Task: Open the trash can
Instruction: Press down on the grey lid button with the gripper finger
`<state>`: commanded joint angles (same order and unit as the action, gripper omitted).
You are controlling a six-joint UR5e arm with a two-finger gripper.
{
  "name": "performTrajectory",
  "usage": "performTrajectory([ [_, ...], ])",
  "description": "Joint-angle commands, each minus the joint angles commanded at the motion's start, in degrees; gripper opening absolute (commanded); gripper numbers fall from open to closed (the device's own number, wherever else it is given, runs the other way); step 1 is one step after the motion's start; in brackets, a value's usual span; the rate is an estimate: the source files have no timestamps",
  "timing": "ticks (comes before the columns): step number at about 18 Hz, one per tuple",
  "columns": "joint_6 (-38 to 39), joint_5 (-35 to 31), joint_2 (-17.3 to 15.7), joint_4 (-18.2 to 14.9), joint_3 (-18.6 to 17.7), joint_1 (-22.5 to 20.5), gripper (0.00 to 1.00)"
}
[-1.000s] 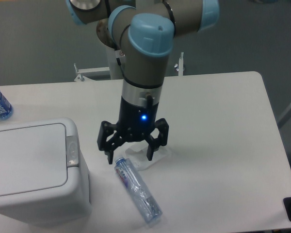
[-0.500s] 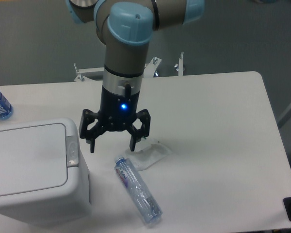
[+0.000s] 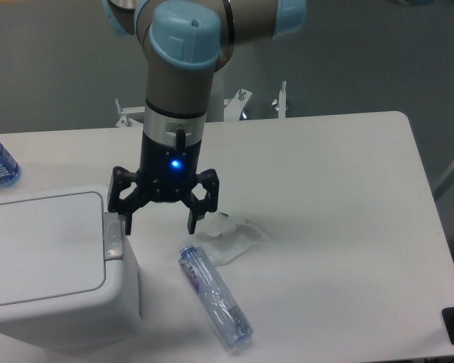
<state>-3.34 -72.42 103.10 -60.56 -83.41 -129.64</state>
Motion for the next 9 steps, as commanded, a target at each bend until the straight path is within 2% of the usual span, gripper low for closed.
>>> performTrajectory([
  [9, 0.0, 0.0, 0.2, 0.0, 0.0, 0.5, 1.0],
])
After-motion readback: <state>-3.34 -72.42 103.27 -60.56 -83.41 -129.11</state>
